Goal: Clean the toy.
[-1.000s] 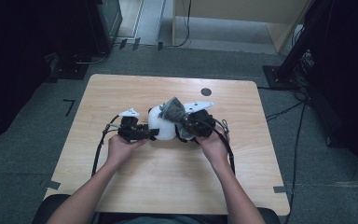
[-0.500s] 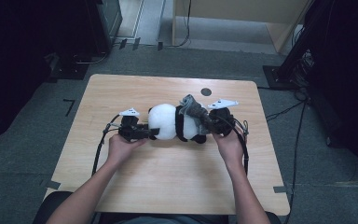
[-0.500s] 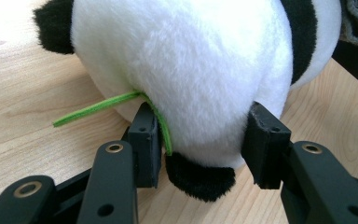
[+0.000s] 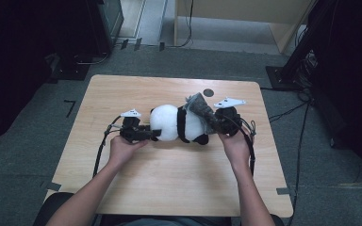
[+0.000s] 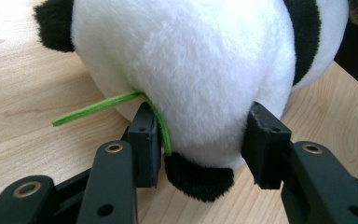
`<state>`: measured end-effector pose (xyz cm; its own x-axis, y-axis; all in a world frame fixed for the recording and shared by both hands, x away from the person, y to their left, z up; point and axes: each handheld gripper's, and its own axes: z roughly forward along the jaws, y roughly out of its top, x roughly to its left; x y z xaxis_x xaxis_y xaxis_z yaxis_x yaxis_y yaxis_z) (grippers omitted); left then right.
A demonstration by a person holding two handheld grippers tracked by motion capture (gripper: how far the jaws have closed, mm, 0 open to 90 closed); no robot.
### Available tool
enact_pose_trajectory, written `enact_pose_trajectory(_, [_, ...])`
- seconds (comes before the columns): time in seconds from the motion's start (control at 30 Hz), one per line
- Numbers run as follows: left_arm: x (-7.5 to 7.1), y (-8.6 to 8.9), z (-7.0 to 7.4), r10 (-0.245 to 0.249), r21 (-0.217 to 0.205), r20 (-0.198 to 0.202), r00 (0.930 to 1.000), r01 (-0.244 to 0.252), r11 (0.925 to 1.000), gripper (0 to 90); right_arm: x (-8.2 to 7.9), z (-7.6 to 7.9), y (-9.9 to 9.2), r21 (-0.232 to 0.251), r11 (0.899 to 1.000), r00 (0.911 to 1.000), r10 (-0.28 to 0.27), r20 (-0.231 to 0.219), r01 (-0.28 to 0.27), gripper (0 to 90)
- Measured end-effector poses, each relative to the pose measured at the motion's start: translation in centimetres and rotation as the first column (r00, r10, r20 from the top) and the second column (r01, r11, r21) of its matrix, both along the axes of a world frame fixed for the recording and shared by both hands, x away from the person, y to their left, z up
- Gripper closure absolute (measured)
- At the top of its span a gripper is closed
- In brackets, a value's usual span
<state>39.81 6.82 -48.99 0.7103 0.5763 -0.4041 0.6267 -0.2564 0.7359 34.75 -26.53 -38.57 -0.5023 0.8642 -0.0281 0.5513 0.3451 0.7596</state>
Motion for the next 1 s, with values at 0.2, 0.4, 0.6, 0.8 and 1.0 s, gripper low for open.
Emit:
enact_pose_trajectory(0.2, [-0.4,-0.2,0.2,0.004,0.003,0.0,1.0,-0.004,1.0,53.3,-0.6,0.8,3.6,-0.036,0.996,0.9955,0.088,0.036,-0.086,76.7])
enact_pose_trajectory(0.4, [-0.7,-0.5,0.4,0.004,0.003,0.003,1.0,-0.004,1.0,53.3,-0.5,0.5,7.5,-0.067,0.981,0.9829,0.182,0.029,-0.18,76.5])
enact_pose_trajectory(0.6, [-1.1,-0.7,0.4,0.014,0.005,0.011,0.9998,-0.014,0.9999,53.2,0.0,-1.1,10.9,-0.119,0.961,0.9686,0.249,-0.01,-0.248,76.3])
enact_pose_trajectory(0.8, [-1.2,-0.8,0.3,0.017,0.035,0.002,0.9999,-0.017,0.9993,52.9,0.6,-3.9,12.2,-0.069,0.95,0.9522,0.3,-0.06,-0.303,76.4])
enact_pose_trajectory(1.0, [-0.9,-0.8,0.3,0.013,0.034,-0.007,0.9999,-0.013,0.9993,53.5,0.8,-3.8,10.7,-0.056,0.958,0.9583,0.279,-0.06,-0.283,76.3])
